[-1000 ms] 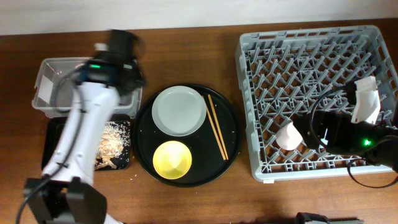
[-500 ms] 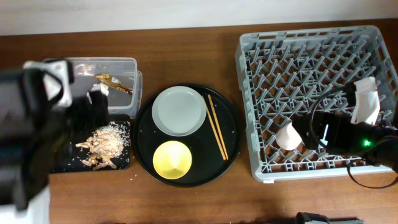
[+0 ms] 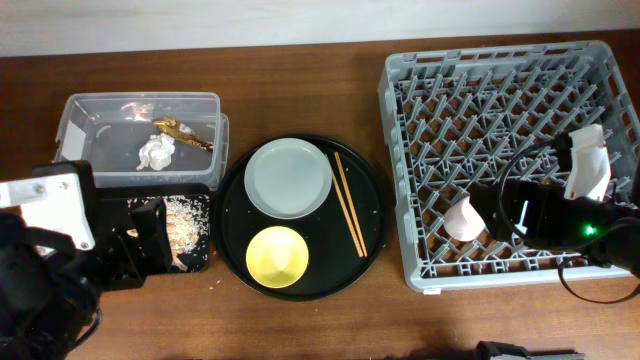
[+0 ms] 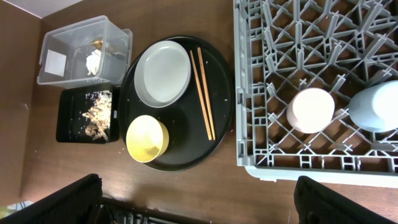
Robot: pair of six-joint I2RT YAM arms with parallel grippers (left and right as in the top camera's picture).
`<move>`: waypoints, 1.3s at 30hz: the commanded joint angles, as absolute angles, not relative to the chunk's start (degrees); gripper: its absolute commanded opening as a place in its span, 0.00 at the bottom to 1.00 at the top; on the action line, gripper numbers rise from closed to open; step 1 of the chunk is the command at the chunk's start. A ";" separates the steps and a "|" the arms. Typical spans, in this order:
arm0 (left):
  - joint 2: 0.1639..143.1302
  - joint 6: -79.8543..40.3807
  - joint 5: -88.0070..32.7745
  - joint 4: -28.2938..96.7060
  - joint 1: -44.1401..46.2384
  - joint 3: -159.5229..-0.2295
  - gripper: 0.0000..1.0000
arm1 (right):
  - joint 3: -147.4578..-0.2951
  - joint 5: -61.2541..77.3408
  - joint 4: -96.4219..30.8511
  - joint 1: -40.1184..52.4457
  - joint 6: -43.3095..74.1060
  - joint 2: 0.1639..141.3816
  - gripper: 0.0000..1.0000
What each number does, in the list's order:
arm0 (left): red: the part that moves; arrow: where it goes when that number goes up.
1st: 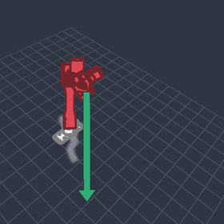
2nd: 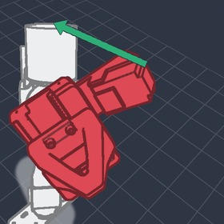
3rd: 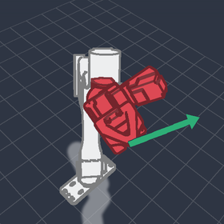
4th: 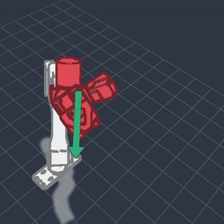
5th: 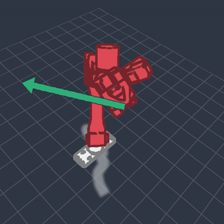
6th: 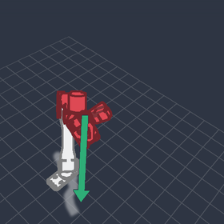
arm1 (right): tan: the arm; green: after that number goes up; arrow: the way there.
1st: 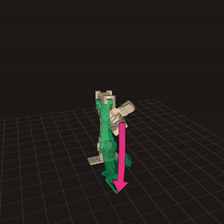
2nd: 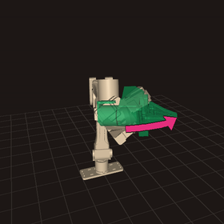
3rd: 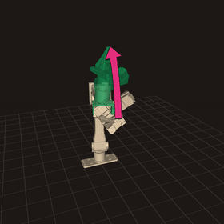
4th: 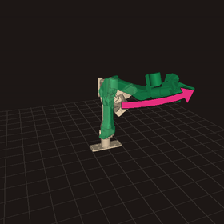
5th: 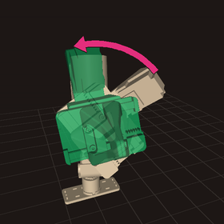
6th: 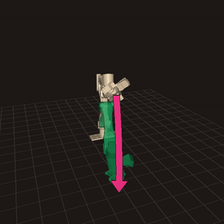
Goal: Sort waste into correct bins and load items into the dishwasher rack
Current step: 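Tip the white plate's wrappers and tissue into the clear bin, left gripper, then grasp the yellow bowl with the right gripper and move it to the rack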
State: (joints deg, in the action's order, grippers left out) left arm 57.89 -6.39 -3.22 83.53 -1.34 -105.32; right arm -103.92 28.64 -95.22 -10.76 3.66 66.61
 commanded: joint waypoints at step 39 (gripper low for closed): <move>0.34 4.40 -15.25 3.29 5.48 -0.51 0.99 | -79.29 14.92 -53.78 45.34 30.59 104.20 0.72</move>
